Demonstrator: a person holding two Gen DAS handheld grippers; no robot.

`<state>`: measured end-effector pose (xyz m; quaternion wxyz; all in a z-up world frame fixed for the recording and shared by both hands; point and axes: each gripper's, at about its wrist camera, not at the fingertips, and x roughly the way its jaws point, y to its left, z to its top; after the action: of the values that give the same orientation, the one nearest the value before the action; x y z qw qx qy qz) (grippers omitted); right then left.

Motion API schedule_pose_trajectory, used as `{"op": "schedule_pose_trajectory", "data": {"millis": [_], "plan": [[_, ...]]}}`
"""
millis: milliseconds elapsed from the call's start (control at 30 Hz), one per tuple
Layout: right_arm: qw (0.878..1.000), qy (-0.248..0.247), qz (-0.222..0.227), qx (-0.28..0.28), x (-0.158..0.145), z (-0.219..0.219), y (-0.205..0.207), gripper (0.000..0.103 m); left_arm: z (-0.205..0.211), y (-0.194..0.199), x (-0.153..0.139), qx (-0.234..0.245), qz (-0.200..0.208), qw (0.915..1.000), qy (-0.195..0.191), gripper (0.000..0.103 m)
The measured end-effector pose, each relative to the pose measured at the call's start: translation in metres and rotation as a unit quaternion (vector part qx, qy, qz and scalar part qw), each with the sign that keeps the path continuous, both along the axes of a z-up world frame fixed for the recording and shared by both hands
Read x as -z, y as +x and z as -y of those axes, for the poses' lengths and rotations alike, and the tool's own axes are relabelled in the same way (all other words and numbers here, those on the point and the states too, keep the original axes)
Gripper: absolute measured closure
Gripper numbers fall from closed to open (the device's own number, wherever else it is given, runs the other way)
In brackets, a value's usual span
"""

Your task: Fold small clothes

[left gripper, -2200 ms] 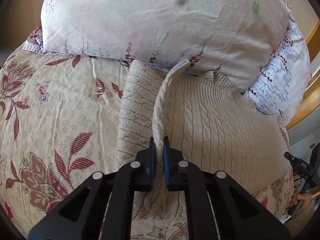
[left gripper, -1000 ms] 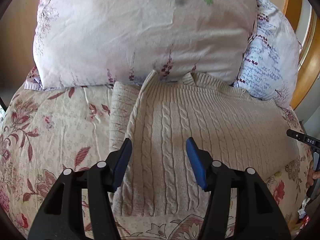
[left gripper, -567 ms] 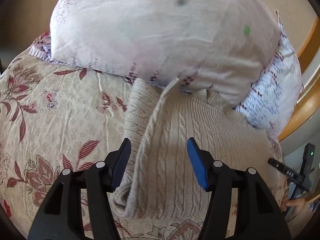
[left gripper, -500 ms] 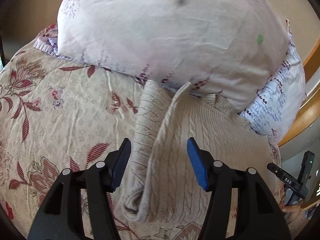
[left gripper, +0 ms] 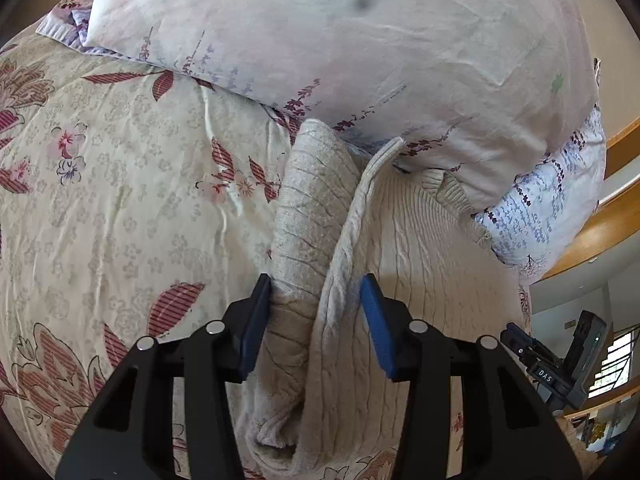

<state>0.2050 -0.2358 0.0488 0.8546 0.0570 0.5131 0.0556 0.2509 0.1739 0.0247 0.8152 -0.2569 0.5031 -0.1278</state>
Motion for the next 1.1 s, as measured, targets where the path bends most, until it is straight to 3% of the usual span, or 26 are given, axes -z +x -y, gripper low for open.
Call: {"op": "schedule_pose_trajectory", "data": {"millis": [300,367,533,867,1100], "plan": [[1.0,-0.002,0.001,-0.003,0.004,-0.005,0.002,0.037,0.009,0.004,-0.001,-0.006,-0.006,0.9999,-0.006,0.063],[1.0,-0.001,0.002,-0.002,0.004,-0.005,0.001,0.037,0.013,0.006,0.001,-0.008,-0.012,0.9999,-0.007,0.078],[1.0,0.007,0.003,0.0,0.003,-0.003,0.001,0.037,0.02,0.005,-0.006,-0.024,-0.002,0.9995,-0.021,0.085],[0.998,0.05,0.023,0.023,-0.009,0.014,-0.006,0.037,0.056,0.004,-0.061,-0.005,0.055,0.9951,-0.082,0.087],[0.992,0.118,0.035,0.034,-0.018,0.035,-0.009,0.037,0.132,0.003,-0.099,0.059,0.098,0.9828,-0.145,0.088]]}}
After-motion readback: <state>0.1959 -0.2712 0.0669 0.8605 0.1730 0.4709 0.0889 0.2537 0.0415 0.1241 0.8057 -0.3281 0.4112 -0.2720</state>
